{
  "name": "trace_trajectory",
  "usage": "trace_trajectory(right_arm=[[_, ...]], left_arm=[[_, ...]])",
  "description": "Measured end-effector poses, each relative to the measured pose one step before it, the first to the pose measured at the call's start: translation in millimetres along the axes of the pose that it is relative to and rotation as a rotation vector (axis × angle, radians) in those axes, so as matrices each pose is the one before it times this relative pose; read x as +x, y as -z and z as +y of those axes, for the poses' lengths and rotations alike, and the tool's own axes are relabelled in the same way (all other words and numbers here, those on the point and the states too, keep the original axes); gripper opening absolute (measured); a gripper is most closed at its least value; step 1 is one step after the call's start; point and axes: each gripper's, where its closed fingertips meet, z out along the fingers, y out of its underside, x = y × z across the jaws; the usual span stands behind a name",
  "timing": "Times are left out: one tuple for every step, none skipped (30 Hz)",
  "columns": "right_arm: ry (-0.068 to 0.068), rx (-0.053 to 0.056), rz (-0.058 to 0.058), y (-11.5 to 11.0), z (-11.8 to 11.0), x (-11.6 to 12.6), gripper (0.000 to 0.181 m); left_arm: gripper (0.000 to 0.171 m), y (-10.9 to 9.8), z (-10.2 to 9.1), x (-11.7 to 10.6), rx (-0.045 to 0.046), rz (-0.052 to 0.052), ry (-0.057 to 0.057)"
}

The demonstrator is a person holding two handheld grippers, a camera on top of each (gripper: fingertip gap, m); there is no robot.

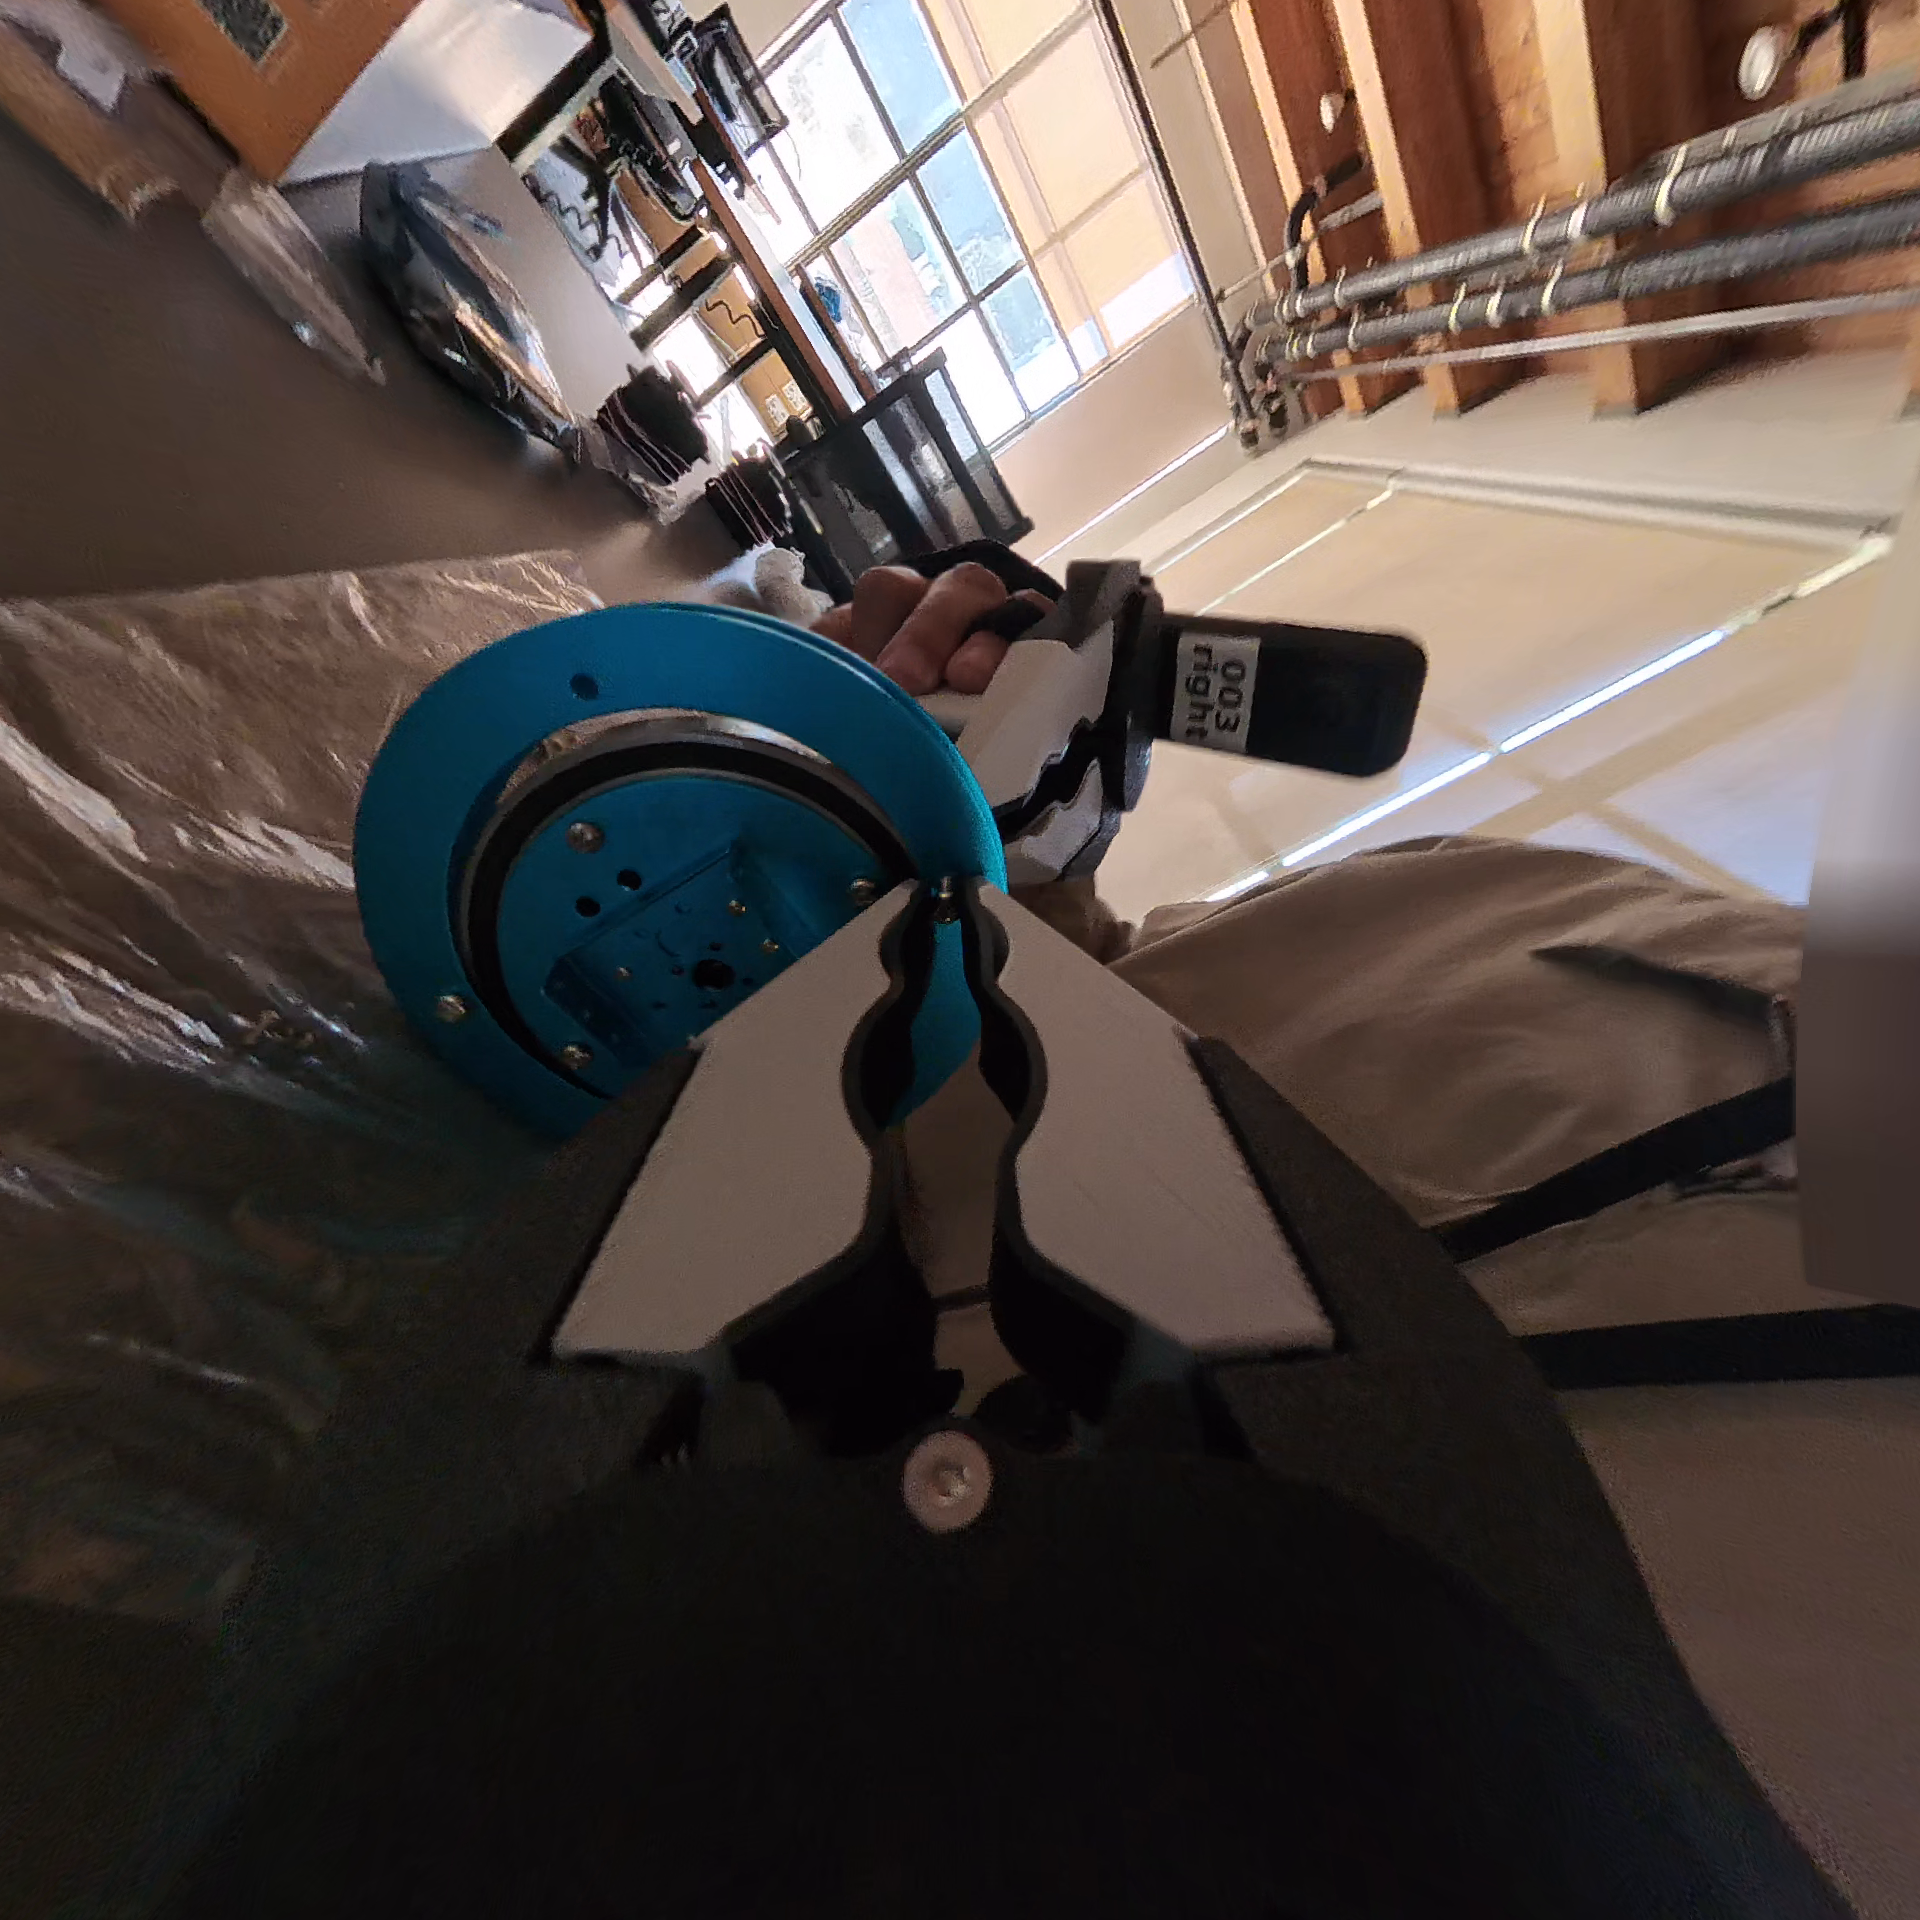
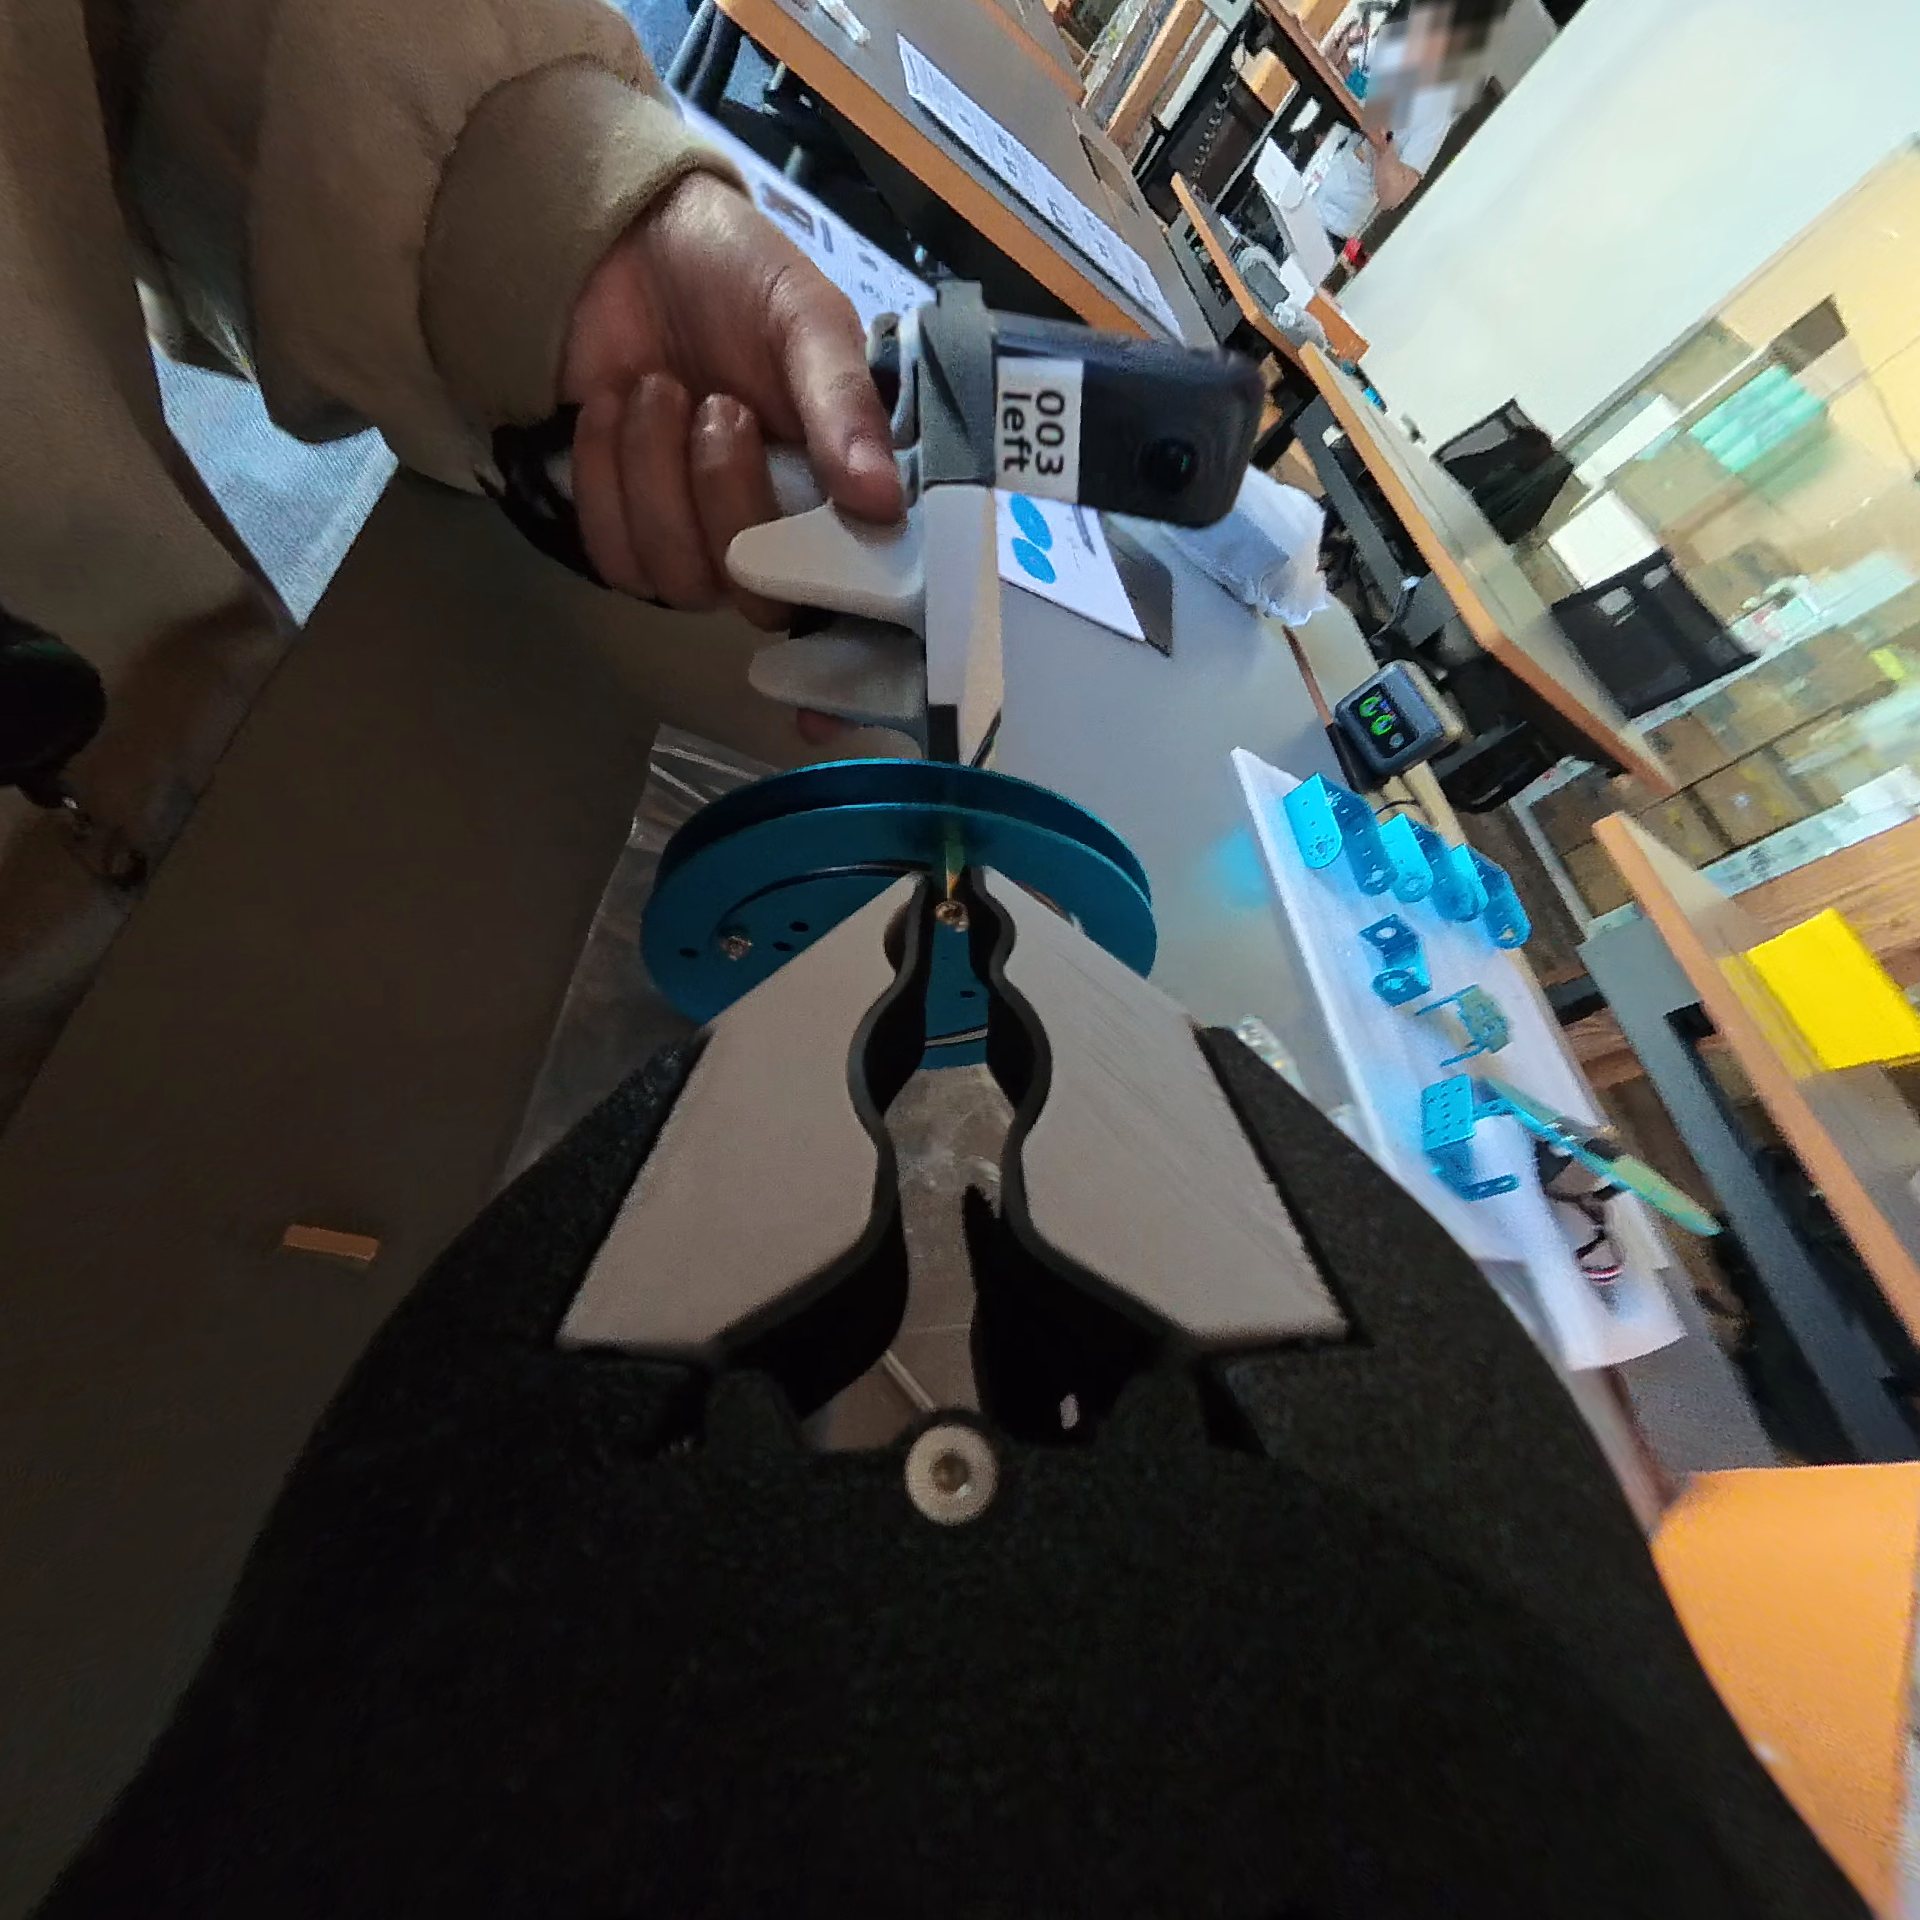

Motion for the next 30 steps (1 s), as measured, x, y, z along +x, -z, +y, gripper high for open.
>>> trace_trajectory(right_arm=[[-0.0594,0.0002,-0.0184,0.03,0.18,-0.55,0.004],[-0.0839,0.0002,-0.0282,-0.12,0.02,-0.84,0.004],[-0.0872,0.0053,-0.0346,0.15,0.03,-1.45,0.004],[-0.0761,0.0084,-0.0369,0.53,0.08,-1.88,0.004],[-0.0663,0.0107,-0.0302,0.55,0.23,-1.2,0.004],[-0.0689,0.013,-0.0297,0.35,0.39,-0.97,0.005],[-0.0742,0.0147,-0.0325,0.35,0.27,-1.1,0.004],[-0.0708,0.0146,-0.0327,0.26,0.23,-0.98,0.005],[-0.0733,0.0142,-0.0327,0.21,0.22,-0.59,0.005],[-0.0819,0.0099,-0.0387,-0.05,0.26,-1.13,0.004],[-0.0767,0.005,-0.0369,0.17,0.5,-1.07,0.005],[-0.0698,0.0049,-0.0273,0.11,0.03,-0.22,0.004],[-0.0674,0.0001,-0.0282,-0.31,0.41,-0.98,0.004],[-0.0621,-0.0048,-0.0267,-0.51,0.81,-1.17,0.004],[-0.0699,-0.0022,-0.0248,-0.4,0.58,-0.57,0.004],[-0.0893,-0.0045,-0.0375,-0.43,1.2,-1.31,0.004],[-0.093,-0.0023,-0.0436,-0.14,1.23,-1.51,0.004],[-0.0863,0.0088,-0.0356,0.31,0.03,-0.36,0.004],[-0.0967,0.0072,-0.0378,0.53,-0.09,-0.36,0.004],[-0.0837,0.0044,-0.0374,0.39,-0.19,-0.63,0.004],[-0.0666,0.0032,-0.0354,0.42,-0.05,-0.68,0.004],[-0.0678,0.0034,-0.036,0.46,-0.19,-0.63,0.004],[-0.0638,0.0022,-0.034,0.45,-0.05,-0.6,0.004],[-0.0618,0.0069,-0.0335,0.22,-0.56,-0.47,0.004],[-0.0593,0.0061,-0.032,-0.12,-0.35,-0.59,0.004],[-0.0495,0.0009,-0.0237,-0.34,0.44,-0.36,0.005],[-0.0325,0.0033,-0.0123,-0.37,0.01,-0.09,0.005],[-0.0142,-0.0015,-0.0002,-0.43,0.31,0.05,0.005],[0.0043,-0.0068,0.0103,-0.6,0.9,0.27,0.005],[0.0213,-0.0041,0.0167,-0.13,-0.15,0.19,0.005]], left_arm=[[0.002,0.01,0.57,0.27,-0.00717,-0.0065,-0.0456],[0.002,-0.03,0.78,0.34,-0.00794,-0.0033,-0.0414],[0.002,-0.35,1.36,0.76,-0.00973,-0.0013,-0.0426],[0.002,-0.56,1.29,0.75,-0.00875,-0.0035,-0.0376],[0.002,-0.68,0.86,0.51,-0.00803,-0.0083,-0.0412],[0.002,-0.58,0.85,0.48,-0.00931,-0.0101,-0.0486],[0.002,-0.67,1.02,0.67,-0.01135,-0.0089,-0.0485],[0.002,-0.51,0.67,0.5,-0.00993,-0.0093,-0.0474],[0.002,-0.23,0.7,0.53,-0.0104,-0.0078,-0.0488],[0.002,-0.48,1.17,0.93,-0.01402,-0.01,-0.0602],[0.002,-0.5,0.74,0.53,-0.01364,-0.0158,-0.0613],[0.001,-0.16,0.74,0.37,-0.01418,-0.0163,-0.0628],[0.002,-0.01,1.1,1.19,-0.01673,-0.0117,-0.068],[0.002,0.14,0.48,0.57,-0.01229,-0.0159,-0.0654],[0.002,-0.03,-0.13,-0.3,-0.00837,-0.0273,-0.0792],[0.002,-0.32,0.78,1.19,-0.01731,-0.0183,-0.074],[0.002,-0.43,0.28,0.21,-0.0173,-0.0241,-0.0707],[0.002,-0.65,0.13,-0.19,-0.01771,-0.0227,-0.0624],[0.002,-0.58,0.12,-0.1,-0.01596,-0.0177,-0.0528],[0.002,-0.6,0.21,-0.07,-0.01442,-0.0203,-0.0621],[0.002,-0.93,0.21,-0.2,-0.016,-0.023,-0.0706],[0.002,-1.06,0.39,0.46,-0.01962,-0.019,-0.0683],[0.001,-0.13,0.33,1.18,-0.02137,-0.0228,-0.0826],[0.003,-0.48,0.24,0.02,-0.02392,-0.0265,-0.0949],[0.001,-0.14,0.22,0.5,-0.02308,-0.0183,-0.0907],[0.001,0.9,0.31,0.9,-0.02115,-0.0122,-0.0694],[0.001,0.32,0.0,0.08,-0.0172,-0.0059,-0.0393],[0.001,0.83,0.03,0.12,-0.01042,0.003,-0.0186],[0.001,0.77,0.34,-0.42,-0.00437,0.002,0.0003],[0.003,0.38,0.21,-1.09,0.00026,-0.0036,0.0169]])
